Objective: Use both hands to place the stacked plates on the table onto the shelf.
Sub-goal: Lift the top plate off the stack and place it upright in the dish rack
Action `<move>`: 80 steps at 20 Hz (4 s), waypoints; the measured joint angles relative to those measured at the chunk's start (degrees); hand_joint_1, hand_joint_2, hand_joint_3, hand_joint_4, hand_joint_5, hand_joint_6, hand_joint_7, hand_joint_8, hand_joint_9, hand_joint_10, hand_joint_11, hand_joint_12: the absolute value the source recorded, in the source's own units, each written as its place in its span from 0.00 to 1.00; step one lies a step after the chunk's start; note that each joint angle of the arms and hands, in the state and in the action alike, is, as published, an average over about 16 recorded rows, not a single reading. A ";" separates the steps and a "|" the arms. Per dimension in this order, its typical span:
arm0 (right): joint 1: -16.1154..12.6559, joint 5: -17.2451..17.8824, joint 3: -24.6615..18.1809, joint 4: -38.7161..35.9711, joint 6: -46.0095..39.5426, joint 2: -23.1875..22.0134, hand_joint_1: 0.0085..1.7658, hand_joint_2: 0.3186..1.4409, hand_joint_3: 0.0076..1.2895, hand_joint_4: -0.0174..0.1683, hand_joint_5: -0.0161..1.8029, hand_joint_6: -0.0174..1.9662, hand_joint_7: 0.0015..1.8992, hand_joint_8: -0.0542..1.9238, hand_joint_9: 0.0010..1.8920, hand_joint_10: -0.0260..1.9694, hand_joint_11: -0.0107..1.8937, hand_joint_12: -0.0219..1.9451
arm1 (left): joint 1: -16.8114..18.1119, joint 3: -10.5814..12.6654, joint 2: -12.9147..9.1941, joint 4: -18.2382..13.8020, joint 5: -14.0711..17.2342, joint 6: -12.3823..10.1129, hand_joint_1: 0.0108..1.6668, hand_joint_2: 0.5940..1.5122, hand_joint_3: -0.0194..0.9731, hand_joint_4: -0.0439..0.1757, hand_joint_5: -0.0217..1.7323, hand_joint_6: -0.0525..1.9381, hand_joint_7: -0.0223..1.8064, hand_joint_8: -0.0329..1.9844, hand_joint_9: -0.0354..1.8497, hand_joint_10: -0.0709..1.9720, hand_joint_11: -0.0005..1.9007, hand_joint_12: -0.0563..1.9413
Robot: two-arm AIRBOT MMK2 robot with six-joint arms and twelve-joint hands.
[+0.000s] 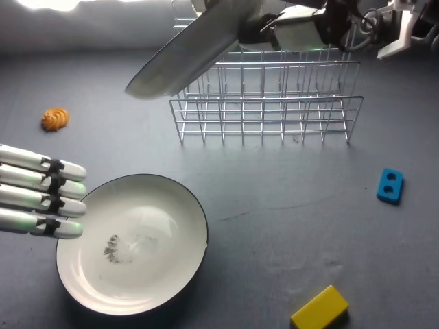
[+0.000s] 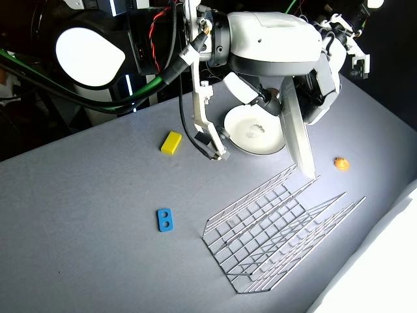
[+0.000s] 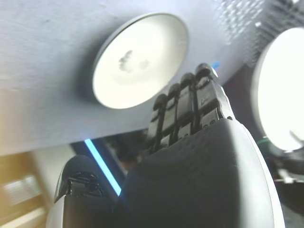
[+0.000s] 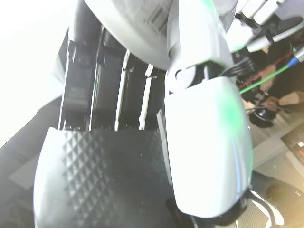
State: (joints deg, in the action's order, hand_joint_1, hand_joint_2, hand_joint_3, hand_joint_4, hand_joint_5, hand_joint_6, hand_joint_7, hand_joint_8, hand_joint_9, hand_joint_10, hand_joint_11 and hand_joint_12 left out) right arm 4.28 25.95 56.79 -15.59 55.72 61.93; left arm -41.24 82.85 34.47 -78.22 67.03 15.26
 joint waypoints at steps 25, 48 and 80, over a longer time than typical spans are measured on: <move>-1.14 -2.73 4.37 14.21 -2.37 0.22 0.77 0.57 0.01 0.08 0.51 0.49 0.55 0.46 0.54 0.50 0.47 0.55 | 1.11 -0.34 0.44 -8.38 -0.64 1.52 0.01 0.57 0.03 0.21 0.03 0.03 0.03 0.02 0.03 0.04 0.01 0.04; -2.36 -12.87 13.46 38.27 -1.42 4.02 0.77 0.58 0.01 0.05 0.49 0.49 0.54 0.49 0.53 0.53 0.45 0.57 | -2.09 -6.37 0.35 -7.30 -13.11 -0.15 0.00 0.57 0.03 0.21 0.03 0.03 0.02 0.02 0.03 0.04 0.01 0.04; 1.56 -20.71 24.97 46.89 -0.83 9.62 0.76 0.61 0.01 0.05 0.47 0.50 0.52 0.48 0.51 0.48 0.44 0.59 | -11.24 -11.52 -0.15 4.09 -24.27 -2.89 0.00 0.57 0.03 0.17 0.02 0.02 0.02 0.02 0.01 0.03 0.01 0.02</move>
State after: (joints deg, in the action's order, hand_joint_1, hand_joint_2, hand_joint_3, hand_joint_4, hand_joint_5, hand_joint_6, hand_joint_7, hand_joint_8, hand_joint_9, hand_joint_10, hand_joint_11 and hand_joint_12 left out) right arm 5.84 5.23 81.76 31.29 54.90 71.55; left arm -52.49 71.33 34.32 -74.12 42.77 12.37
